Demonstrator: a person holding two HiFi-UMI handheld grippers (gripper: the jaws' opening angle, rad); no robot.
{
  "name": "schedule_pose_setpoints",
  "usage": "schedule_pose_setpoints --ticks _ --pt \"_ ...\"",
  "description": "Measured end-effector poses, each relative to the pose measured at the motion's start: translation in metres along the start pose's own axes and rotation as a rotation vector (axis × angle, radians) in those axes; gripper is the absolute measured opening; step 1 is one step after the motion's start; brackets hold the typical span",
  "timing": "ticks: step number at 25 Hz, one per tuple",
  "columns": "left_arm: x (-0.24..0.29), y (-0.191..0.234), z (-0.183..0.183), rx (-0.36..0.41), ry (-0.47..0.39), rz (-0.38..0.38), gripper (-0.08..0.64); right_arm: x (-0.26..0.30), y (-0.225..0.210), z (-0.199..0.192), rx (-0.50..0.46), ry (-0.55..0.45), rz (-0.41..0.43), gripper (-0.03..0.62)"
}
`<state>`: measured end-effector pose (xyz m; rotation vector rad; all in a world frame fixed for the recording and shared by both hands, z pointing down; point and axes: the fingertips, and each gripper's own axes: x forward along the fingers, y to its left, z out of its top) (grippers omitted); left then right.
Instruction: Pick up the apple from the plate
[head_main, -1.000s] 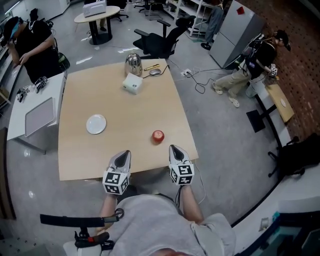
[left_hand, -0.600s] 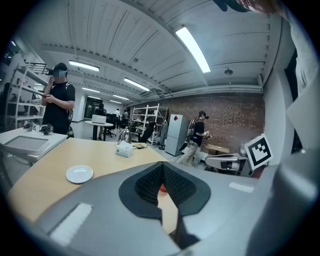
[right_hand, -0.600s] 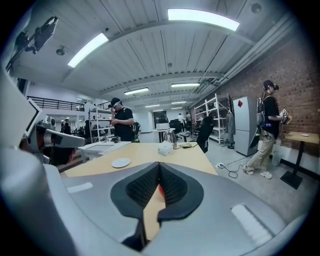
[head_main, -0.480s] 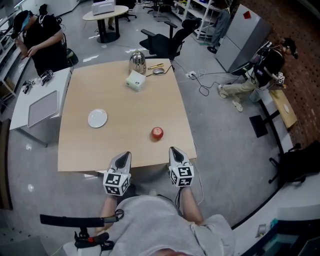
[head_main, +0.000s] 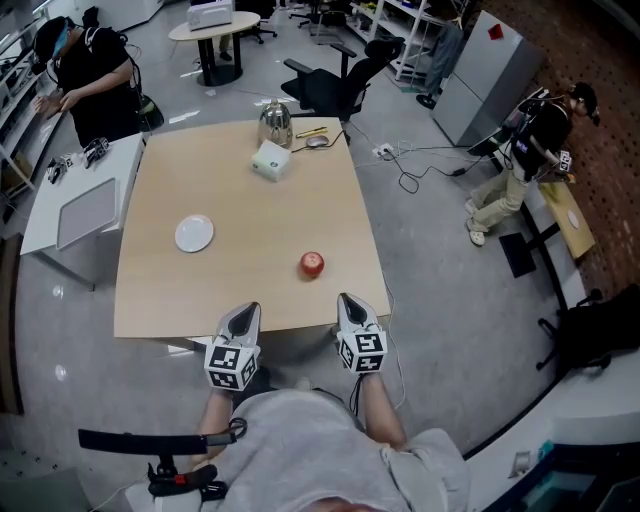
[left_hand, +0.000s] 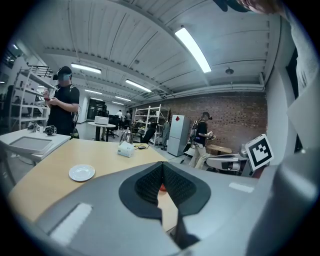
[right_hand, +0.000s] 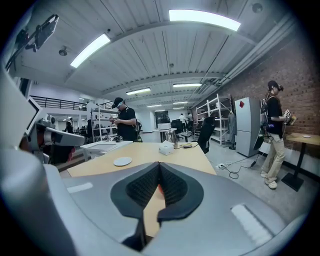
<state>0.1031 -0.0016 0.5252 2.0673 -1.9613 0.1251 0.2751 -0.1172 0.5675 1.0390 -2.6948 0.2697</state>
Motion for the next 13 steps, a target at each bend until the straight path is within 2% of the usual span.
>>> schedule_pose_setpoints --ticks 13 --pt "-0.0035 -0.0042 0.001 0.005 0.001 -0.002 0.019 -0.0028 0.0028 -0.002 -0.001 0.006 0.008 0.006"
